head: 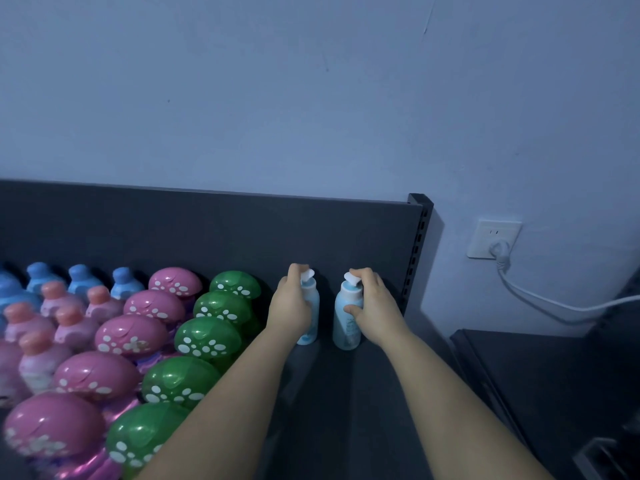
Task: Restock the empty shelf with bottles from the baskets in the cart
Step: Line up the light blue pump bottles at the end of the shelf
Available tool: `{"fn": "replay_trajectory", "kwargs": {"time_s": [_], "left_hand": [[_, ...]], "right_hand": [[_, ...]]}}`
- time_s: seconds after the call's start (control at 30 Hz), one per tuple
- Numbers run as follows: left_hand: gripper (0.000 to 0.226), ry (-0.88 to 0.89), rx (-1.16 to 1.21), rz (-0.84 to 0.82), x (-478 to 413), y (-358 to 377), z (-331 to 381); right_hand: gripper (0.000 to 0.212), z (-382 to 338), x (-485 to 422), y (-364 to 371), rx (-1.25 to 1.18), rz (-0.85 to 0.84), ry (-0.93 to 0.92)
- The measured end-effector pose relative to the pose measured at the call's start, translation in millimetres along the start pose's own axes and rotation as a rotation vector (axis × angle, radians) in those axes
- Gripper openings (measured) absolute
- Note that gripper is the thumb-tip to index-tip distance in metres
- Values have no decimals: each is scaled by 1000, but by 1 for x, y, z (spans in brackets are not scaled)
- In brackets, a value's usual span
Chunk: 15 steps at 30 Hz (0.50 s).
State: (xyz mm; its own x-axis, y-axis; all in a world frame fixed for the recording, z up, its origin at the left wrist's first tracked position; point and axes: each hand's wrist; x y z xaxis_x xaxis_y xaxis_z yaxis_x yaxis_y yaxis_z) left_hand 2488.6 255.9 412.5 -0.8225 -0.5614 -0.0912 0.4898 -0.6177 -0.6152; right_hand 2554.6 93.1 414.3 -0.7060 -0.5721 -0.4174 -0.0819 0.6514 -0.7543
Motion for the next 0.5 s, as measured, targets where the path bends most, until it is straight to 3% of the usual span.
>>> {"fn": "replay_trajectory", "kwargs": {"time_s": [0.5], "left_hand": [[61, -23, 28, -10, 3, 3, -1]], "right_hand": [[60, 0, -1, -4, -16, -19, -6]]}}
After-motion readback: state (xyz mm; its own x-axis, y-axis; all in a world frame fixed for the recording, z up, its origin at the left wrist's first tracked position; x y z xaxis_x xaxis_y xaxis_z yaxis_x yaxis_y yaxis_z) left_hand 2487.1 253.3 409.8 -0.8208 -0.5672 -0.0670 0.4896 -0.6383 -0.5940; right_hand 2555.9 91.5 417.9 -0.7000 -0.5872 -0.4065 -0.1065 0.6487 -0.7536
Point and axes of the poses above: each hand's wrist, its own x-axis away from the middle knuckle, its own y-axis out of the palm, z = x × y, and after that the axes turned 12 degrees about -y, right-handed
